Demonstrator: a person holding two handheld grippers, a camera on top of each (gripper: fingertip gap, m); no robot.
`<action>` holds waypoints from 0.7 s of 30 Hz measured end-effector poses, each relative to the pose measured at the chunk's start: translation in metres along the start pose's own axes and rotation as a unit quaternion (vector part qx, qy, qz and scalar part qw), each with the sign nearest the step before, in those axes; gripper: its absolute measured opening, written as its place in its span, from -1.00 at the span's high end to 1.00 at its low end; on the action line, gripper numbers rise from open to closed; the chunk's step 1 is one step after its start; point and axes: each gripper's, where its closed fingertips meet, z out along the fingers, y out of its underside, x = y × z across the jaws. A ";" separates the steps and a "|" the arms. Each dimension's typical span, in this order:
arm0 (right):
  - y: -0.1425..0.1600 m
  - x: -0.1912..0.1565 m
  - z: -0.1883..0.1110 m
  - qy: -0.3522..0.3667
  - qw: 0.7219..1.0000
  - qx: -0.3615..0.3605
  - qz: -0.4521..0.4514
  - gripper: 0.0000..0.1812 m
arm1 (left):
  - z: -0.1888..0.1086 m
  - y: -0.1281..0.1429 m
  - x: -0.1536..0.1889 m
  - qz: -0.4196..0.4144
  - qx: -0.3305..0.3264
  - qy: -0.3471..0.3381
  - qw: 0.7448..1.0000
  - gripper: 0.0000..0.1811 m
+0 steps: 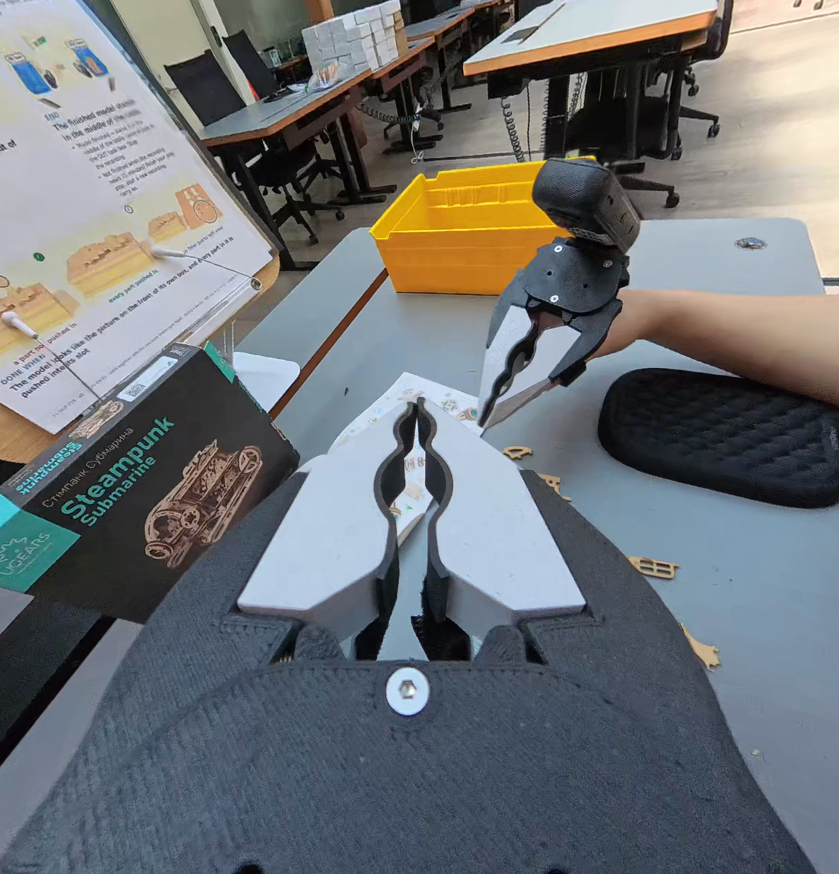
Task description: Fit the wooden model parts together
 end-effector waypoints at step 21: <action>-0.062 0.019 -0.026 -0.028 0.990 -0.038 -0.133 0.69 | -0.057 -0.027 -0.063 -0.042 0.067 -0.135 0.988 0.42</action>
